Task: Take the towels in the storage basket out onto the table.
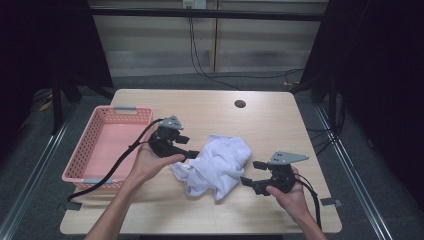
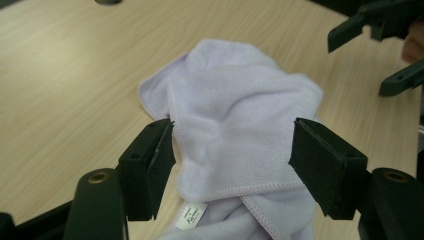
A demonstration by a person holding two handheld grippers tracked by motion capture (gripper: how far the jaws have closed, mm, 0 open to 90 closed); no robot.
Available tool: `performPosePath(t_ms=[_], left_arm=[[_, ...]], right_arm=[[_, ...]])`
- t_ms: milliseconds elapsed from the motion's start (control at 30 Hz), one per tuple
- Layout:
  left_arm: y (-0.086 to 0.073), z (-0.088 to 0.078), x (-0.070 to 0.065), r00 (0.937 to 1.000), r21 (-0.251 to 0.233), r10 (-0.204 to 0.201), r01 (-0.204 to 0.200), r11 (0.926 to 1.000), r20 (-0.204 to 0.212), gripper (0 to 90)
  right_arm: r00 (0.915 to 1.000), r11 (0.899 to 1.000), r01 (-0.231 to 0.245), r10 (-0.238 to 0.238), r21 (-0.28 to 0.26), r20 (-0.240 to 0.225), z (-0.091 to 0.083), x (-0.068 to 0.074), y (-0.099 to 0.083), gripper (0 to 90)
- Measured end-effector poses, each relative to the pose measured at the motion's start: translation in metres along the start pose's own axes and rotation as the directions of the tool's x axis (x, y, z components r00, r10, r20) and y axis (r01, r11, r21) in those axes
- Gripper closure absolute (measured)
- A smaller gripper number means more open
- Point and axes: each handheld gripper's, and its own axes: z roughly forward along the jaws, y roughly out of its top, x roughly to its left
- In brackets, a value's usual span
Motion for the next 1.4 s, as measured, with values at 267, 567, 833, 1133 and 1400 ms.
performPosePath(t_ms=[267,567,833,1133,1400], left_arm=[[-0.007,-0.063,0.016,0.9975,-0.124,-0.007,-0.001,0.9922,-0.070,45.7],[-0.039,-0.105,0.050,0.9862,-0.176,-0.074,0.048,0.9832,-0.148,36.2],[-0.069,-0.153,0.083,0.9612,-0.200,-0.147,0.100,0.9746,-0.234,33.1],[-0.121,-0.176,0.101,0.9244,-0.225,-0.235,0.171,0.9592,-0.300,31.2],[-0.135,-0.163,0.070,0.9372,-0.195,-0.178,0.123,0.9730,-0.300,31.0]], right_arm=[[0.9954,0.996,0.085,-0.084,0.017,-0.047,0.042,0.019,0.034,45.3],[0.9936,0.984,0.104,-0.097,0.144,-0.057,0.104,0.028,0.044,56.1],[0.9977,0.998,0.048,-0.046,0.047,-0.050,0.083,0.020,0.055,85.3],[0.9993,0.998,0.036,-0.036,-0.045,-0.011,0.041,0.010,0.059,85.4],[0.9991,0.997,0.007,-0.004,-0.071,0.043,0.023,-0.002,0.046,85.6]])
